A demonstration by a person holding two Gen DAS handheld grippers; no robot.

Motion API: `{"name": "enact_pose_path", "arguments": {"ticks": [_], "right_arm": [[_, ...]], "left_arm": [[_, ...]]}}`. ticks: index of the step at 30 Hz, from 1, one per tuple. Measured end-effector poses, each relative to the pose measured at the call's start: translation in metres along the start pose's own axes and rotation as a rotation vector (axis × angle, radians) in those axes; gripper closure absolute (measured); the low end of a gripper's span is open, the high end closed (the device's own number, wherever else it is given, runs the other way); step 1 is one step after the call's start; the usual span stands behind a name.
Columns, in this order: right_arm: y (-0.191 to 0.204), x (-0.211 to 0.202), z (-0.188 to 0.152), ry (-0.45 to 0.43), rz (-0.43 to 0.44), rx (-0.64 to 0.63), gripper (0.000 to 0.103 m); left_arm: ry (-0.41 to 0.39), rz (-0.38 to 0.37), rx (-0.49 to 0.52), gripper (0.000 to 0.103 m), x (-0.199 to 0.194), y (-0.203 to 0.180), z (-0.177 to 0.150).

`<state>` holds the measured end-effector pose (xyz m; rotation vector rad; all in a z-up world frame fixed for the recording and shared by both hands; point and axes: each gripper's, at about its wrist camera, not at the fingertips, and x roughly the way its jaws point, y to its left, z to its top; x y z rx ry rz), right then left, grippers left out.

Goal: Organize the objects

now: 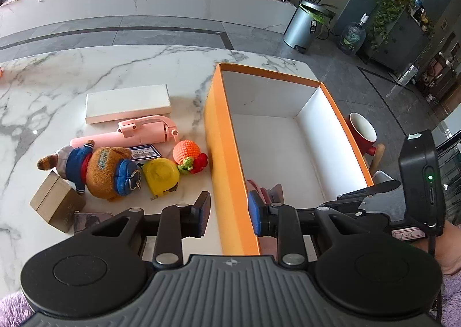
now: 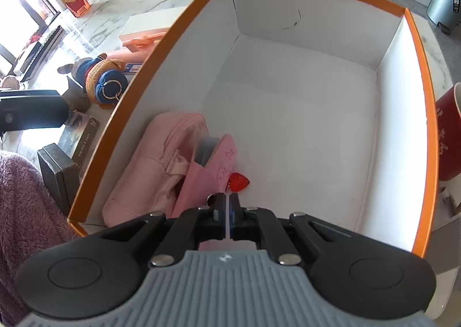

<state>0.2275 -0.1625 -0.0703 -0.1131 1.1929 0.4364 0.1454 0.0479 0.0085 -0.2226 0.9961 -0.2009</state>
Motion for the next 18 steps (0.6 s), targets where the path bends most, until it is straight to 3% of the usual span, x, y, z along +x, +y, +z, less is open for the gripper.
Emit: {"name": "enact_pose_path", "arguments": {"ticks": [7, 18], "right_arm": [[0.009, -0.009, 0.005, -0.036, -0.026, -0.010, 0.101], [-0.010, -0.014, 0.003, -0.054, 0.013, 0.152, 0.099]], "left_arm": [[0.000, -0.019, -0.025, 0.070, -0.004, 0.010, -0.008], [-0.012, -0.026, -0.059, 0.070, -0.009, 0.027, -0.015]]}}
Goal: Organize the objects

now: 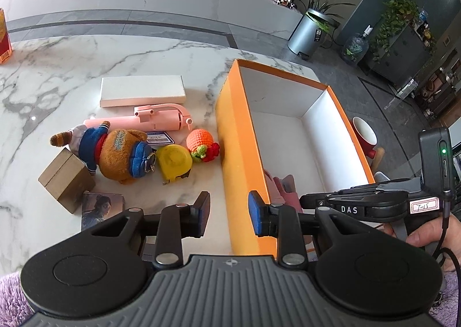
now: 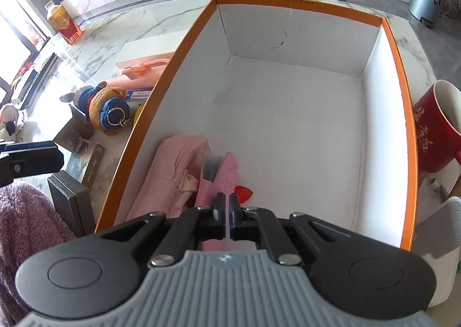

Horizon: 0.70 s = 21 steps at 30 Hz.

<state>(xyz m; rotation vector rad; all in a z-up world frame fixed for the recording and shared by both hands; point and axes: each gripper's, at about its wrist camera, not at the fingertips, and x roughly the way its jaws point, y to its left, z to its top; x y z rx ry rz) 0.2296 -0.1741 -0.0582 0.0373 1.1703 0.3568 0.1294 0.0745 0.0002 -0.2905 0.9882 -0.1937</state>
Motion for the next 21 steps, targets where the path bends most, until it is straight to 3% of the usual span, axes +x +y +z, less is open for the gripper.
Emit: {"name": "enact_pose_path", "arguments": {"ticks": [3, 10, 13, 14, 17, 21], "right_arm": [[-0.010, -0.005, 0.000, -0.023, 0.026, 0.078, 0.099], [-0.042, 0.002, -0.013, -0.003, 0.259, 0.368, 0.098], [-0.047, 0.001, -0.022, -0.010, 0.335, 0.429, 0.083], [-0.046, 0.002, -0.023, -0.009, 0.335, 0.429, 0.075], [-0.038, 0.007, -0.024, 0.000, 0.254, 0.394, 0.075], [-0.030, 0.012, -0.022, -0.006, 0.227, 0.346, 0.074]], "left_arm": [[-0.003, 0.004, -0.012, 0.069, -0.001, 0.005, -0.001], [-0.006, 0.007, -0.020, 0.069, -0.002, 0.008, -0.002], [-0.007, 0.011, -0.024, 0.069, -0.002, 0.010, -0.002], [-0.006, 0.012, -0.026, 0.069, -0.001, 0.010, -0.003], [-0.004, 0.010, -0.023, 0.069, -0.001, 0.009, -0.004], [0.008, 0.008, -0.010, 0.069, 0.003, 0.004, -0.005]]}}
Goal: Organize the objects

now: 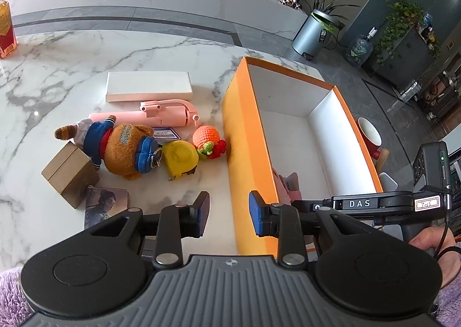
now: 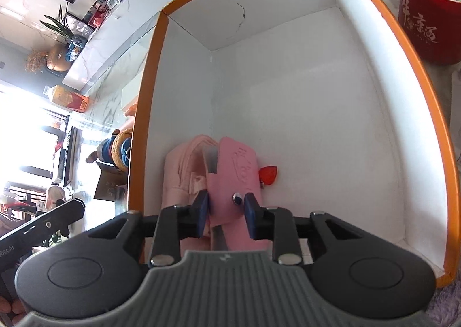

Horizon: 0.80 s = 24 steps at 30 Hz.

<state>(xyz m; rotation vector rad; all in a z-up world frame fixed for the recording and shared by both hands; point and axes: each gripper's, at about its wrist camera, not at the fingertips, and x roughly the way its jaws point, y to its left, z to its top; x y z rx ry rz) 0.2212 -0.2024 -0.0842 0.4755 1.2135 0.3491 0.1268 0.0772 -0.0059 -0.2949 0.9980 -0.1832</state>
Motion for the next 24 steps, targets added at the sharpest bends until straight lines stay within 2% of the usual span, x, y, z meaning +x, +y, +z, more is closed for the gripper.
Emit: {"name": "enact_pose_path", "arguments": {"ticks": [2, 7, 10, 14, 16, 20, 24], "right_arm": [[0.009, 0.001, -0.001, -0.012, -0.030, -0.031, 0.078], [0.034, -0.013, -0.007, -0.087, -0.206, -0.178, 0.087], [0.039, -0.009, -0.007, -0.080, -0.262, -0.227, 0.087], [0.047, -0.002, -0.009, -0.075, -0.257, -0.251, 0.086], [0.049, 0.000, -0.008, -0.053, -0.209, -0.234, 0.085], [0.040, -0.002, -0.005, -0.046, -0.155, -0.145, 0.083], [0.022, -0.009, -0.005, -0.040, -0.041, 0.006, 0.080]], "left_arm": [[0.011, 0.000, 0.015, 0.069, 0.004, -0.004, -0.001], [0.034, -0.015, 0.037, 0.069, 0.014, -0.013, -0.005], [0.041, -0.022, 0.038, 0.069, 0.018, -0.015, -0.006], [0.042, -0.018, 0.036, 0.069, 0.019, -0.015, -0.006], [0.042, -0.016, 0.033, 0.069, 0.019, -0.014, -0.006], [0.048, -0.016, 0.028, 0.069, 0.020, -0.010, -0.006], [0.050, -0.015, 0.022, 0.069, 0.021, -0.008, -0.006]]}}
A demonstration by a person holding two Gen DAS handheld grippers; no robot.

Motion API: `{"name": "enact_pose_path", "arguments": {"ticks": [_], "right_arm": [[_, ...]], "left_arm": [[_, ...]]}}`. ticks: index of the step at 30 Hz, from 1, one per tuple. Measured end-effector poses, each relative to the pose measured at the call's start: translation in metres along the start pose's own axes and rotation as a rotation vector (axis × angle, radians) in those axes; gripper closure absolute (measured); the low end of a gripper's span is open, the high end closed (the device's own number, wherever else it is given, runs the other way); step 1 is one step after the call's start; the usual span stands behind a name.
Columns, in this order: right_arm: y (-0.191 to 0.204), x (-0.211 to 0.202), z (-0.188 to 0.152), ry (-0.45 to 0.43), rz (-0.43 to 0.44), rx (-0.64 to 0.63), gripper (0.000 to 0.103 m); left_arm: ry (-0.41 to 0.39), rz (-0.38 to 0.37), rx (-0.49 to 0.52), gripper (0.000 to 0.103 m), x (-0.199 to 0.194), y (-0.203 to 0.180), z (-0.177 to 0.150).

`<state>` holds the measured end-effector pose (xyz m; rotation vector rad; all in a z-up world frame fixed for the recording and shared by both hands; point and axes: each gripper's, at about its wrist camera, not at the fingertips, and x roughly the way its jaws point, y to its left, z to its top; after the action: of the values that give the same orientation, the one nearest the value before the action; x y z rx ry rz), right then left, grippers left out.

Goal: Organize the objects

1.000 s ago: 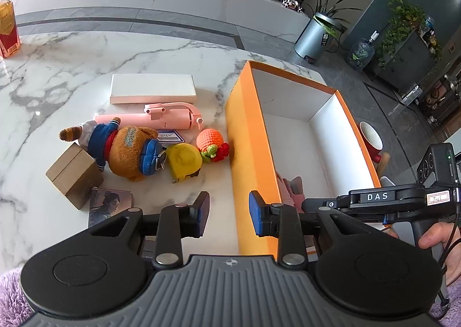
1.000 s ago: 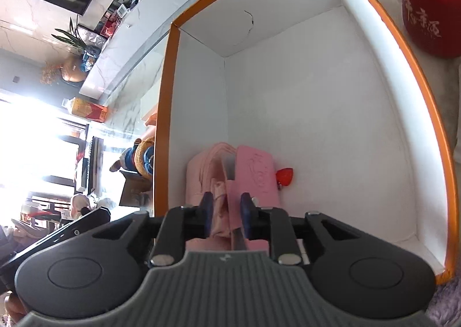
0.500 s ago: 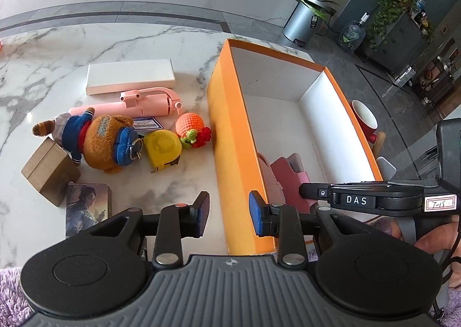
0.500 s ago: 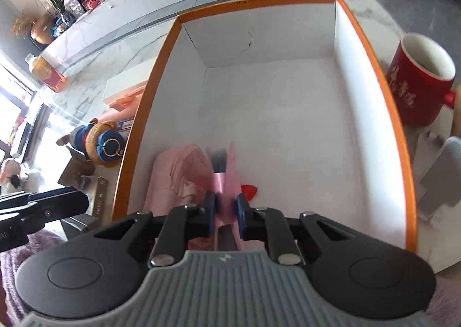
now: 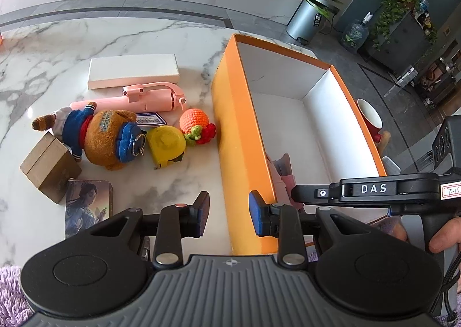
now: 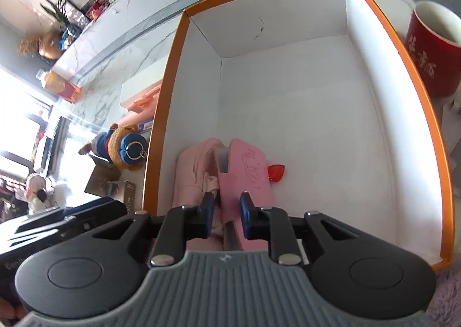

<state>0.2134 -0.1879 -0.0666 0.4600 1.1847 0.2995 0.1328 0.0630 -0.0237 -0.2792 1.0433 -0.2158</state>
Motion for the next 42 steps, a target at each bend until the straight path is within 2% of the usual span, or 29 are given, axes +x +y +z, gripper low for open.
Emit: {"name": "enact_pose_path", "arguments": {"ticks": [1, 2, 3, 8, 12, 17, 20, 23, 28, 30, 34, 37, 38, 42], "right_arm": [[-0.003, 0.000, -0.001, 0.000, 0.012, 0.017, 0.082], [-0.005, 0.001, -0.001, 0.002, 0.008, 0.013, 0.092], [-0.003, 0.005, -0.003, 0.003, 0.023, 0.021, 0.093], [0.001, 0.003, -0.003, -0.011, 0.007, 0.004, 0.093], [0.003, 0.002, -0.002, -0.019, -0.004, -0.015, 0.089], [0.004, 0.000, -0.002, -0.041, -0.028, -0.037, 0.088], [0.009, -0.007, -0.004, -0.075, -0.035, -0.075, 0.083], [0.025, -0.019, -0.011, -0.118, -0.010, -0.162, 0.083], [0.067, -0.030, -0.028, -0.126, 0.112, -0.330, 0.082], [0.086, -0.024, -0.037, -0.105, 0.147, -0.402, 0.072], [0.118, 0.001, -0.055, -0.043, 0.190, -0.515, 0.068], [0.133, 0.027, -0.067, 0.006, 0.205, -0.554, 0.058], [0.136, 0.036, -0.070, 0.017, 0.201, -0.558, 0.051], [0.141, 0.071, -0.080, 0.059, 0.184, -0.554, 0.050]], "left_arm": [[0.000, 0.000, -0.001, 0.069, 0.000, 0.000, 0.000], [0.001, 0.000, -0.001, 0.069, 0.001, 0.001, 0.001], [0.003, 0.001, -0.001, 0.069, 0.002, 0.001, 0.001], [-0.004, 0.007, 0.003, 0.068, -0.001, 0.003, 0.000], [-0.020, 0.031, 0.009, 0.055, -0.010, 0.011, 0.001], [-0.014, 0.129, 0.061, 0.037, -0.020, 0.021, -0.007], [0.004, 0.183, 0.092, 0.033, -0.023, 0.027, -0.014], [0.022, 0.208, 0.111, 0.033, -0.027, 0.036, -0.024], [0.060, 0.227, 0.119, 0.033, -0.034, 0.053, -0.038], [0.069, 0.232, 0.120, 0.034, -0.037, 0.059, -0.043], [0.092, 0.216, 0.116, 0.041, -0.042, 0.073, -0.048], [0.113, 0.207, 0.122, 0.051, -0.038, 0.083, -0.049], [0.118, 0.206, 0.126, 0.055, -0.036, 0.085, -0.049], [0.135, 0.179, 0.115, 0.066, -0.028, 0.097, -0.048]]}}
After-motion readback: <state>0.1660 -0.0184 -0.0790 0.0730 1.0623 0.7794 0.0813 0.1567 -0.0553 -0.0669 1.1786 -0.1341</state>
